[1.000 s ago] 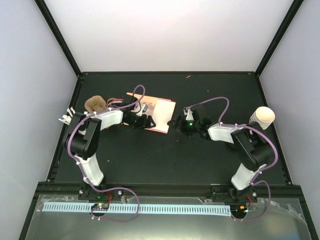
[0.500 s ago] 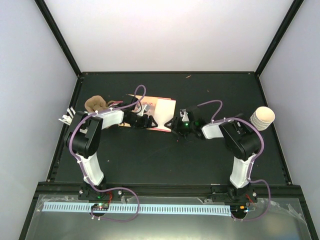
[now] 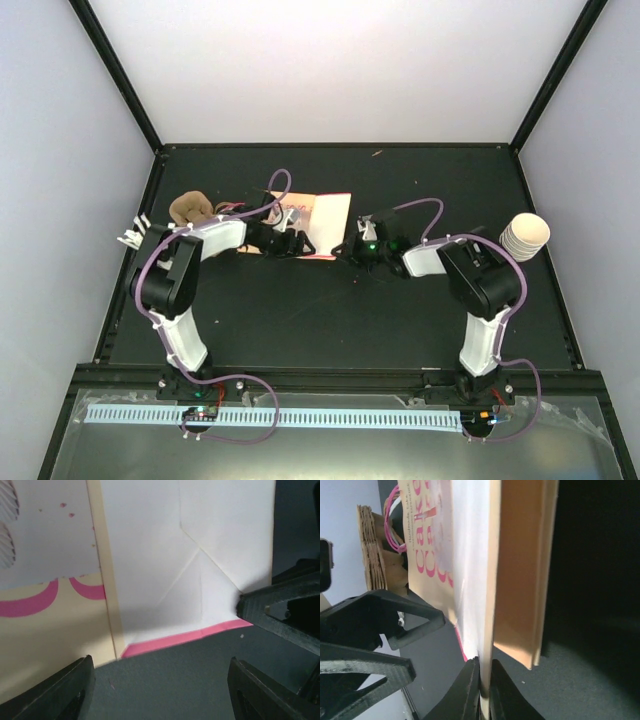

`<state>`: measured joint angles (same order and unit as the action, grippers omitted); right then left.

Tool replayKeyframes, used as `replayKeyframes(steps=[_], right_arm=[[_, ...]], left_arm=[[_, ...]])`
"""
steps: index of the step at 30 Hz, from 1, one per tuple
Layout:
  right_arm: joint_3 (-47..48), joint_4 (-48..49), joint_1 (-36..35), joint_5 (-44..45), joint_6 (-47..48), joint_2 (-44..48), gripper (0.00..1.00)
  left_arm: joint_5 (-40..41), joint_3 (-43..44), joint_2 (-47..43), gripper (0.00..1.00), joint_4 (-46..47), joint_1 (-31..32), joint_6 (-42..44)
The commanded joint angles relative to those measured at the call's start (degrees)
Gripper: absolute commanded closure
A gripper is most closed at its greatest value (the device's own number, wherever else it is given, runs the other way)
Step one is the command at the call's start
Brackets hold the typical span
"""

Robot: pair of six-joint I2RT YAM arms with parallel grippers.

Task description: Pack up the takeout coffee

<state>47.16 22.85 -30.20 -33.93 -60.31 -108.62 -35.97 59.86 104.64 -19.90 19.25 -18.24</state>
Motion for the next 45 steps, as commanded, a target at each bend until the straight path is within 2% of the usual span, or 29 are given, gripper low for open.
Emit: replayKeyframes(steps=[1, 10, 18, 26, 28, 33, 39, 45], right_arm=[[0.75, -2.05, -0.13, -0.06, 2.97, 4.27, 0.96], [5.40, -12.51, -0.16, 1.93, 9.68, 14.13, 0.99], [9.40, -29.52, 0.05, 12.87, 18.12, 23.18, 0.98], [11.27, -39.28, 0.09, 18.84, 30.89, 33.99, 0.98], [11.29, -41.00, 0.07, 17.19, 32.83, 36.47, 0.98], [10.59, -45.46, -0.02, 5.85, 35.54, 40.39, 0.98], [7.35, -52.95, -0.04, -0.79, 38.15, 49.09, 0.98], [3.65, -54.30, -0.08, -14.73, 34.52, 57.67, 0.98]], left_arm=[[1.46, 0.88, -7.94, 0.23, -3.69, 0.43, 0.11], [4.95, 0.40, -21.62, 0.19, -9.70, 0.62, -0.14], [8.84, -2.90, -29.65, 0.19, -12.62, 0.62, -0.47], [7.60, -5.79, -34.55, 0.19, -13.84, 1.20, -0.67], [7.69, -6.26, -35.23, 0.19, -14.31, 1.45, -0.67], [8.24, -6.36, -38.34, 0.19, -15.46, 1.74, -0.91], [9.42, -4.06, -42.16, 0.19, -18.25, 1.76, -0.92], [10.59, -2.37, -45.27, 0.19, -19.90, 1.80, -0.82]])
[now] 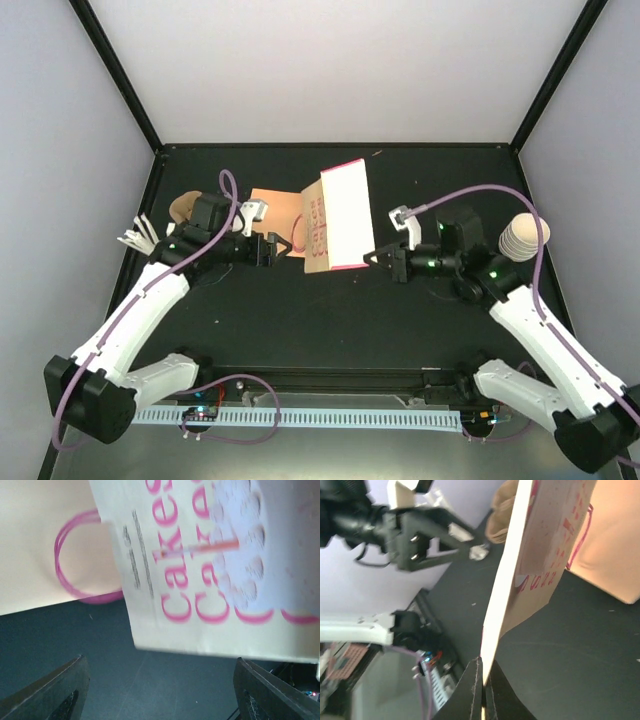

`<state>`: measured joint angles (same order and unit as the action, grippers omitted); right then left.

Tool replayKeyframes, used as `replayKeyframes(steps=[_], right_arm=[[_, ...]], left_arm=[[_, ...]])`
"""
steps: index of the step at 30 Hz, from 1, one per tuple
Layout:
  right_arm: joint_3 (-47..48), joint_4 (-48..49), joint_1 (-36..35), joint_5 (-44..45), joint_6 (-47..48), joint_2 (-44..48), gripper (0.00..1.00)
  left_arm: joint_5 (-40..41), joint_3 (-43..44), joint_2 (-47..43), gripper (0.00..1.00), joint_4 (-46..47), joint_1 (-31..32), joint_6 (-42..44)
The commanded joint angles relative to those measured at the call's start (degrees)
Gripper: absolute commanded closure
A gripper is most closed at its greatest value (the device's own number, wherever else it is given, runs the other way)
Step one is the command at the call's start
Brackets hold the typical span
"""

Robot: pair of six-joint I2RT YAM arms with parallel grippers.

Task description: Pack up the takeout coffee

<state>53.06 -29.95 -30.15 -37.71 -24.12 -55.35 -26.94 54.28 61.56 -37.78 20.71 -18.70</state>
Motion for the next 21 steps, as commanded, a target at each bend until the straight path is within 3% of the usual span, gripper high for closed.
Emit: replayKeyframes(steps=[1, 10, 14, 21], right_arm=[[-3.43, -0.89, -0.08, -11.81, -3.02, 5.64, 0.98], [-20.29, 1.31, -0.08, -6.72, -11.59, 6.07, 0.95], [-24.70, 1.33, -0.08, -0.78, -9.47, 0.76, 0.97], [-26.64, 7.34, -0.15, 0.37, -10.00, -10.10, 0.99]], left_arm=[[1.71, 3.39, -2.63, 0.19, -2.10, 0.30, -0.35], [2.24, 5.04, -4.16, 0.18, -3.23, 0.30, -0.53], [2.38, 4.78, -3.21, 0.18, -2.37, 0.30, -0.80], [2.62, 5.78, -0.99, 0.18, -2.50, 0.30, 0.11]])
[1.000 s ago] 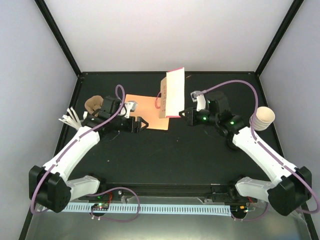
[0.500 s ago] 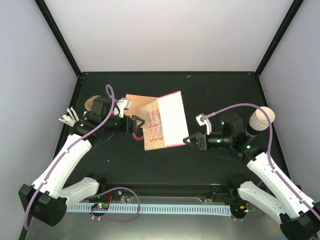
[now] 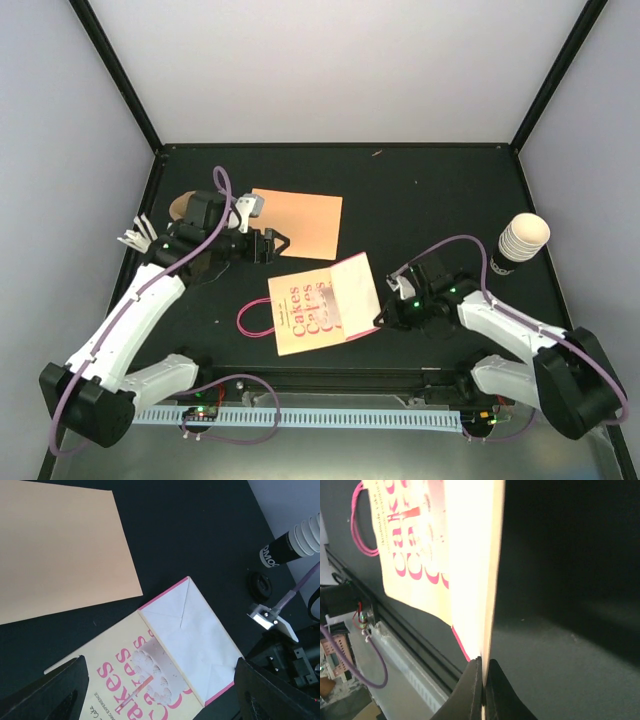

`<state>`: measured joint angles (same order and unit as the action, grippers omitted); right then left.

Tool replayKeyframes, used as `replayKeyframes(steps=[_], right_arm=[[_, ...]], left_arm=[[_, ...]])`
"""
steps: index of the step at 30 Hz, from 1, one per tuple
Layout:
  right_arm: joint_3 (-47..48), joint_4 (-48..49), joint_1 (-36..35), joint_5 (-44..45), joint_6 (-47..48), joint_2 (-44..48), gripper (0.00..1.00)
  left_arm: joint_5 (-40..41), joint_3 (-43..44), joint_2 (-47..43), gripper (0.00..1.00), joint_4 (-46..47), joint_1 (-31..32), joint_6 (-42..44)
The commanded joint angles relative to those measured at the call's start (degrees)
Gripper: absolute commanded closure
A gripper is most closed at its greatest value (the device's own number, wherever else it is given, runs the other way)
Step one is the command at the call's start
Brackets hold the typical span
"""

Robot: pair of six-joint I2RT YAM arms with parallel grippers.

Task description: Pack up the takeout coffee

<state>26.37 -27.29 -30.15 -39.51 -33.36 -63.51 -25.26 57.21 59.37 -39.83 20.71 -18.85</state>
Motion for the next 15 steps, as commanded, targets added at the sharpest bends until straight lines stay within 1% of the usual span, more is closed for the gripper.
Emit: replayKeyframes(steps=[1, 4, 7, 10, 15], right_arm=[[0.75, 4.99, -0.09, 3.54, -1.67, -2.45, 0.99], [2.44, 8.30, -0.04, 7.88, -6.33, -3.49, 0.99], [4.90, 11.78, 0.17, 11.28, -10.26, -7.33, 0.99], [10.82, 11.29, 0.81, 14.99, -10.67, -13.86, 0.99], [22.97, 12.31, 3.20, 17.73, -9.24, -25.36, 0.99]], left_arm=[[0.98, 3.02, 1.62, 0.18, -0.42, 0.30, 0.31], [1.09, 3.30, 2.71, 0.18, 0.12, 0.29, 0.38], [0.83, 3.55, 3.88, 0.18, 0.44, 0.30, 0.36], [1.44, 4.44, 4.83, 0.18, -0.53, 0.21, 0.76], [3.48, 4.64, 5.21, 0.18, -1.21, -0.13, 1.03]])
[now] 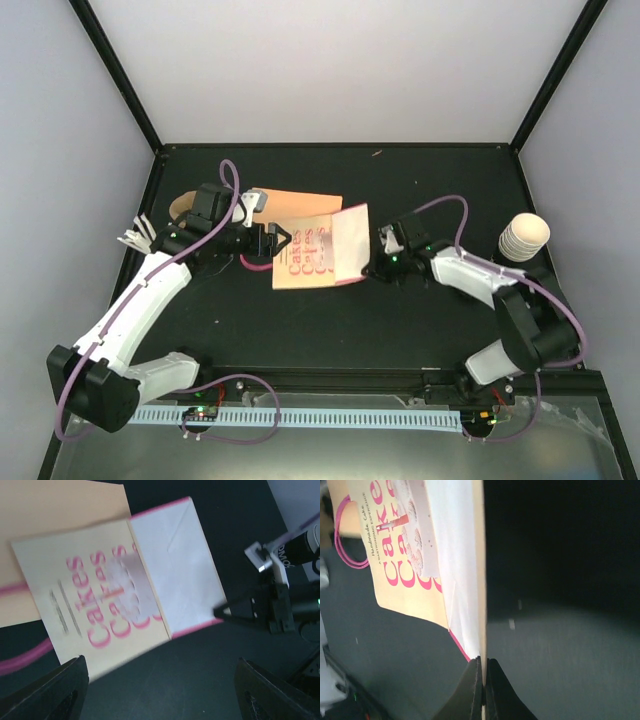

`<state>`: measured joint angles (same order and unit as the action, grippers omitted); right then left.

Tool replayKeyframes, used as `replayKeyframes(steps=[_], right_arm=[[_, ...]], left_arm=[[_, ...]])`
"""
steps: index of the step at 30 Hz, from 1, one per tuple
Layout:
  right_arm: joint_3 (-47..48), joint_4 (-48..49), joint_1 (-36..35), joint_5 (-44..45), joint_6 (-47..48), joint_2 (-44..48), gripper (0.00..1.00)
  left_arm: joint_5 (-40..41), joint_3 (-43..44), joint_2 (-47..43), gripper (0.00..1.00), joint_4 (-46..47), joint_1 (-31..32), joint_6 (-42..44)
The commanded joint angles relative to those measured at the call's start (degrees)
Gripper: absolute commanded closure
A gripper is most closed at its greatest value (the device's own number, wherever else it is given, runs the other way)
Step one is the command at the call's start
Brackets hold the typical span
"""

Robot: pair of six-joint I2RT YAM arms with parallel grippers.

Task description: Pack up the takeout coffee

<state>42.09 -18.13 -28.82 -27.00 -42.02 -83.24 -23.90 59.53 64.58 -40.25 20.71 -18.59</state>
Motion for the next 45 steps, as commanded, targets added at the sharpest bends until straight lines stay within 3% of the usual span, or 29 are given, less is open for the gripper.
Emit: replayKeyframes(steps=[1, 5, 10, 19, 25, 30, 39, 45], right_arm=[[9.49, 2.91, 2.44, 5.34, -0.34, -8.11, 0.99], [15.88, 1.89, 4.19, 1.14, 1.45, -14.18, 0.99], [11.53, 1.55, 4.21, -6.31, 2.78, -9.51, 0.99], [-7.37, -6.49, 2.56, -15.70, 0.29, 15.89, 0.99], [-10.74, -17.86, 2.46, -17.80, 1.40, 23.54, 0.99], [-11.24, -22.16, 2.43, -17.39, 0.61, 25.10, 0.99], [-11.18, -3.93, 2.54, -21.11, -13.25, 18.29, 0.99], [-2.97, -1.87, 4.66, -19.39, -14.54, 8.90, 0.99]], left_arm=[[2.36, 2.08, 0.02, 0.18, -0.86, -0.14, 0.72], [2.31, 1.41, -0.25, 0.18, -1.11, -0.32, 0.02], [3.67, 0.50, -2.24, 0.18, -1.58, -0.32, 0.18], [1.40, -0.93, -3.06, 0.17, 0.37, -0.32, -0.22], [2.55, -0.46, -2.85, 0.17, -0.36, -0.41, 1.63], [4.24, 1.26, -2.90, 0.17, -2.76, -0.49, 3.09], [4.75, 1.01, -3.57, 0.16, -2.96, -0.58, 2.77], [5.15, 0.71, -3.80, 0.16, -2.52, -0.67, 2.31]])
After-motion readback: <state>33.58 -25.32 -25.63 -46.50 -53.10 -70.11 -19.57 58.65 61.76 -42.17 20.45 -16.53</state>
